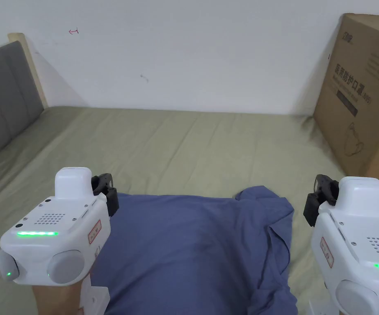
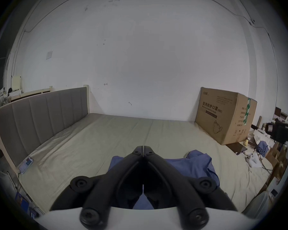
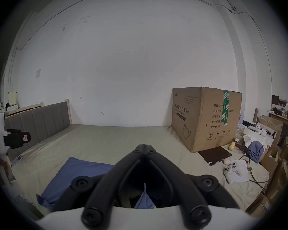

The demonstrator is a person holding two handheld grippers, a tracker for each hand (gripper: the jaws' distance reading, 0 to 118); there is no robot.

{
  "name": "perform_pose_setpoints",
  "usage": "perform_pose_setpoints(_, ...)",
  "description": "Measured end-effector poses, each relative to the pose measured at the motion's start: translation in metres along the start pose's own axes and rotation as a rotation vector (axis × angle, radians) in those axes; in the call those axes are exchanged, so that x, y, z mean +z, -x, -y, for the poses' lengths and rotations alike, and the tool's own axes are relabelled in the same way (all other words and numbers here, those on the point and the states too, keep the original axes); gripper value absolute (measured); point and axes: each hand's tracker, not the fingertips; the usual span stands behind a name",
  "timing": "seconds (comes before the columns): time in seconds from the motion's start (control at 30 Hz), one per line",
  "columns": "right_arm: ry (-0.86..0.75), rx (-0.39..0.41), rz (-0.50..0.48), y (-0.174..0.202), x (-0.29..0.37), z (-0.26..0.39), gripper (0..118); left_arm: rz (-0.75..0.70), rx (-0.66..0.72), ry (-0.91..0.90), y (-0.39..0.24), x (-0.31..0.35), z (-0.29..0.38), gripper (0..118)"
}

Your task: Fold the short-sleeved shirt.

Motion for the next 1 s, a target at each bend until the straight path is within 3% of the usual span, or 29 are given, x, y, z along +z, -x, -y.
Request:
perform_pose_setpoints(0.33,0.02,0.001,-0.025,0.003,-0.047,0.002,0,-0.005,-0.046,0.181,0.034,-0.09,-0.015,0)
perform_pose_setpoints(0.73,0.039,0.029,-0.01,0.01,-0.148,0.011,0,-0.041,0.025,0.538,0.097,-0.31,0.016,1)
perform_pose_setpoints(0.8,0.05,0.034,-0.003,0.01,-0.164,0.014,0,-0.065,0.011,0.586,0.105,-0.341,0.028,16)
perform_pose_setpoints(0.87,0.058,0.035,-0.001,0.009,-0.178,0.018,0,-0.069,0.051,0.667,0.113,-0.368,0.041,72)
perform_pose_setpoints(0.9,0.064,0.037,0.004,0.008,-0.184,0.021,0,-0.059,0.072,0.722,0.117,-0.381,0.049,90)
perform_pose_setpoints(1.0,0.087,0.036,0.006,0.006,-0.2,0.029,0,-0.092,0.118,0.814,0.123,-0.398,0.069,95)
